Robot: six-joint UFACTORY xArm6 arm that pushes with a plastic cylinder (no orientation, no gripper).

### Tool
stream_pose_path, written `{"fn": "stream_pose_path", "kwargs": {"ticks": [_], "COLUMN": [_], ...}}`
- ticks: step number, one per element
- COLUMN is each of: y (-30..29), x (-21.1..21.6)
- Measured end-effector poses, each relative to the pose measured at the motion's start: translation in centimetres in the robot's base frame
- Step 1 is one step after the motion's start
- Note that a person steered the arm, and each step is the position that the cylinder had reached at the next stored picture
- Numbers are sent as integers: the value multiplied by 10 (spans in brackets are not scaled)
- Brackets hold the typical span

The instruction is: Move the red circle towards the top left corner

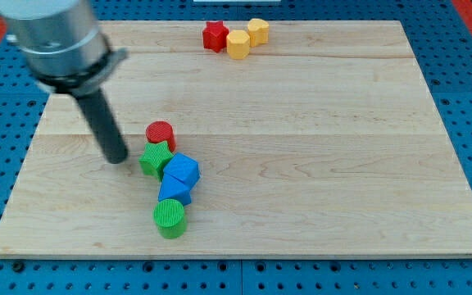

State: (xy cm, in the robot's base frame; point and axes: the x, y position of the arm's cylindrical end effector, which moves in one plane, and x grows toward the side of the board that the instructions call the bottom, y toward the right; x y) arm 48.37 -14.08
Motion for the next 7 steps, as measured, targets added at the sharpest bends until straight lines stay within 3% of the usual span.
{"fn": "stream_pose_path", "kwargs": {"ticks": [1, 2, 3, 4, 5, 7], "y": [64, 80, 70, 79, 16, 75], "x": [1, -28, -41, -14, -10, -114]}}
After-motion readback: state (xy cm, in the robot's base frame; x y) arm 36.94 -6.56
